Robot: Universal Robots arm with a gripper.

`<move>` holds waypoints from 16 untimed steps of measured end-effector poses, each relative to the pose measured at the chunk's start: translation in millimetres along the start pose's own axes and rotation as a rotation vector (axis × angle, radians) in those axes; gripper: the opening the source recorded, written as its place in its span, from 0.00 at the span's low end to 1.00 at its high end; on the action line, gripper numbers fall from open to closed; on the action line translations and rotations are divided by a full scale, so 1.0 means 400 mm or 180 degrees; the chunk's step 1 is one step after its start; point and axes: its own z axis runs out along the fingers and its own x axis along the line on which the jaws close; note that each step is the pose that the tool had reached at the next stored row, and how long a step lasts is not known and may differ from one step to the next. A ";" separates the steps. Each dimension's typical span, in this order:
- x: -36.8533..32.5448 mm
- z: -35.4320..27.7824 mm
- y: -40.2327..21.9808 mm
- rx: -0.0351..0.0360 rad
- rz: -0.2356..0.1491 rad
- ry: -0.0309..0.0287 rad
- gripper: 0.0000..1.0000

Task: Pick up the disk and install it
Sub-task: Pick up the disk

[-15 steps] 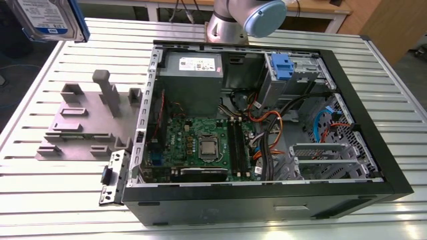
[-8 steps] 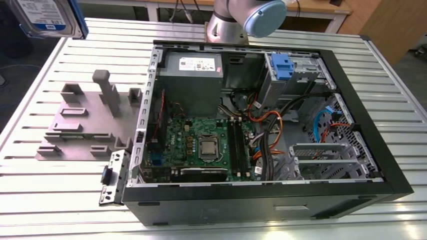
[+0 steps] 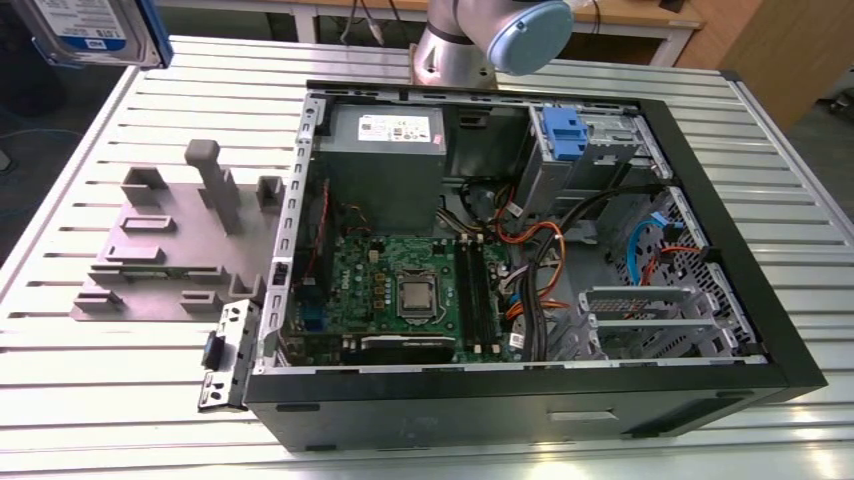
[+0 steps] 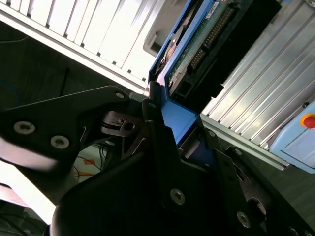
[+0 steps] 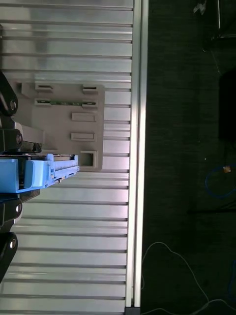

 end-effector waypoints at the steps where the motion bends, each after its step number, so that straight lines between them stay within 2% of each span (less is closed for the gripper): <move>1: 0.000 -0.003 0.000 0.0000 0.0000 0.0000 0.36; 5: 0.000 -0.013 0.000 0.0000 0.0000 0.0000 0.36; 11: 0.000 -0.013 0.000 0.0001 0.0000 0.0000 0.36; 16: 0.000 -0.013 -0.008 0.0001 0.0000 0.0000 0.36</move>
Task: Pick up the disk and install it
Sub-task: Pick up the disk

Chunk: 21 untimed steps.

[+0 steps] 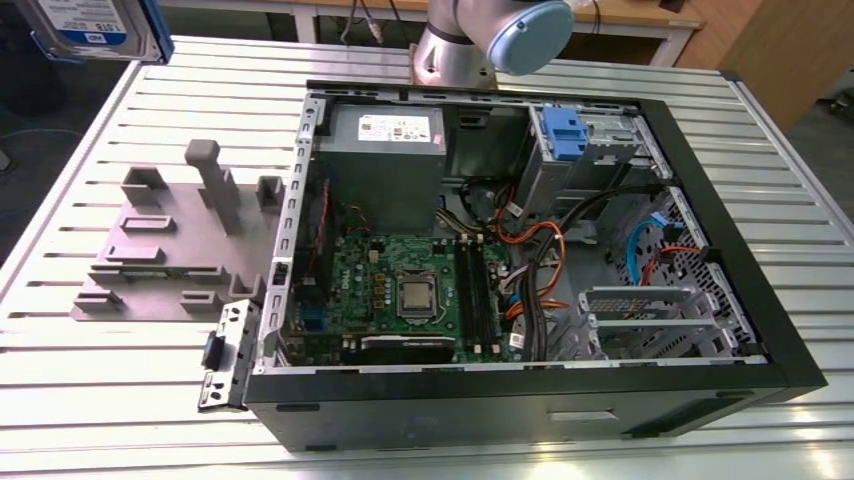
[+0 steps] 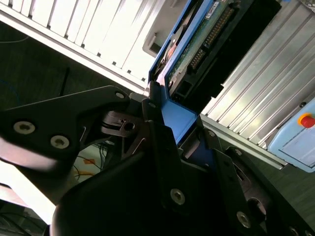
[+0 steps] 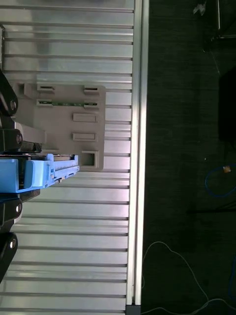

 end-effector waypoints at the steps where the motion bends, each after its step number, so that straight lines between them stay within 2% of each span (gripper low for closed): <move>1: 0.000 0.000 -0.002 0.0000 0.0000 0.0000 0.36; 21: 0.000 0.000 -0.043 0.0000 0.0000 0.0000 0.36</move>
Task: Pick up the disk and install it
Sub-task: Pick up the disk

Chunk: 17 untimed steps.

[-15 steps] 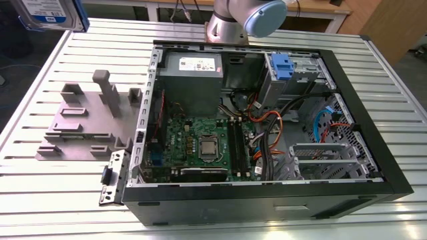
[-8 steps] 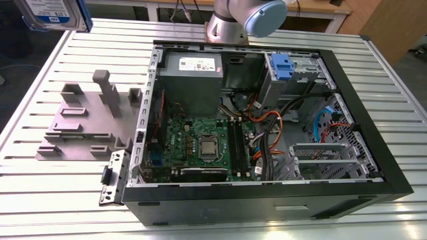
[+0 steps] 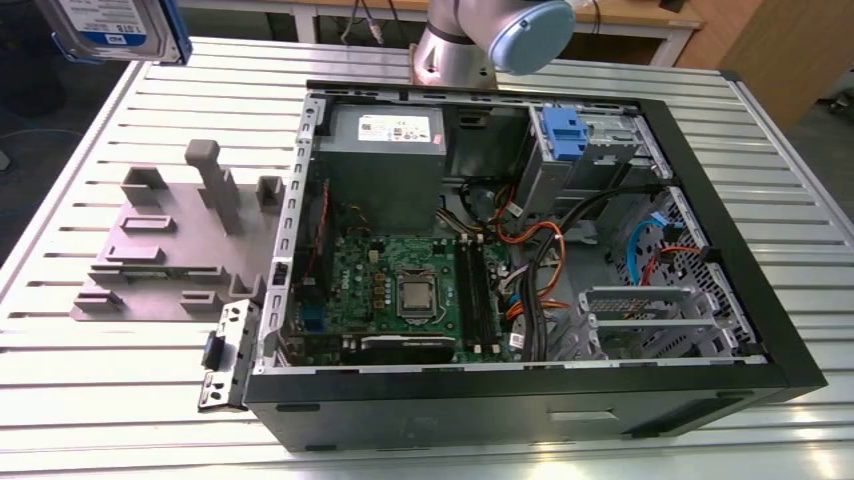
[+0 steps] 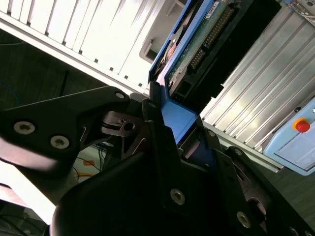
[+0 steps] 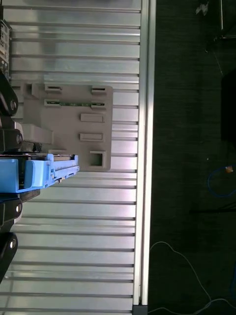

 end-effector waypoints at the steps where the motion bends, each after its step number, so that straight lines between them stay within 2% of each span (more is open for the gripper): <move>1: 0.000 0.000 -0.002 0.0000 0.0000 0.0000 0.36; 17: 0.000 0.000 -0.032 0.0000 0.0000 0.0000 0.36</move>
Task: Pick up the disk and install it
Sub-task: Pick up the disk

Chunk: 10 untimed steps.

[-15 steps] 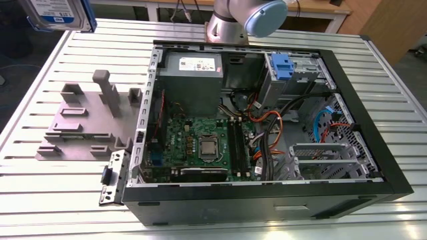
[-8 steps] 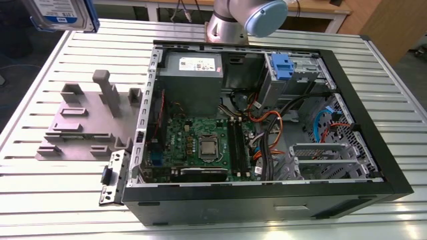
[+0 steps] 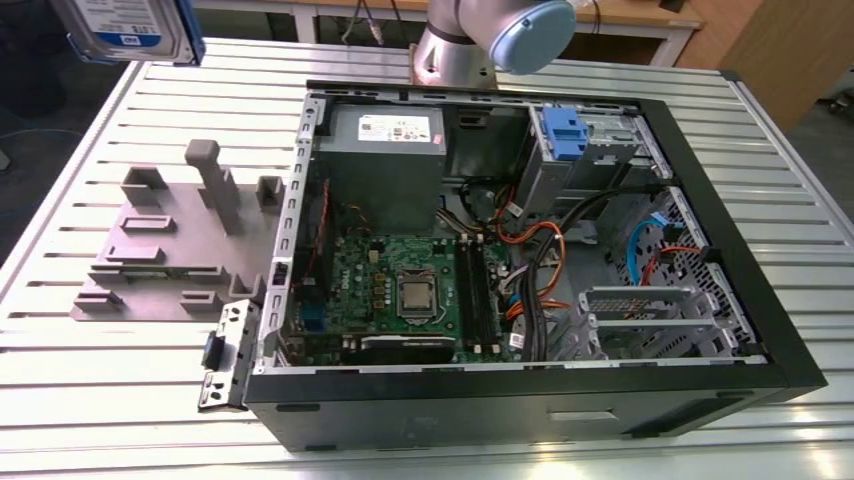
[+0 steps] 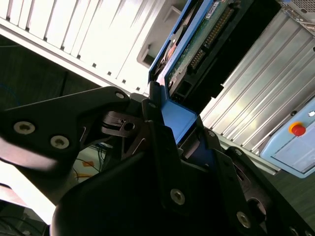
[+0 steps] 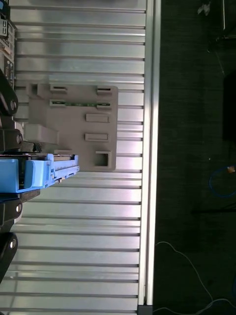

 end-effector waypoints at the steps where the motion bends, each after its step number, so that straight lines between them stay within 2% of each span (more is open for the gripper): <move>1: 0.000 0.000 -0.002 0.0000 0.0000 0.0000 0.36; 10: 0.000 0.000 -0.022 0.0000 0.0000 0.0000 0.36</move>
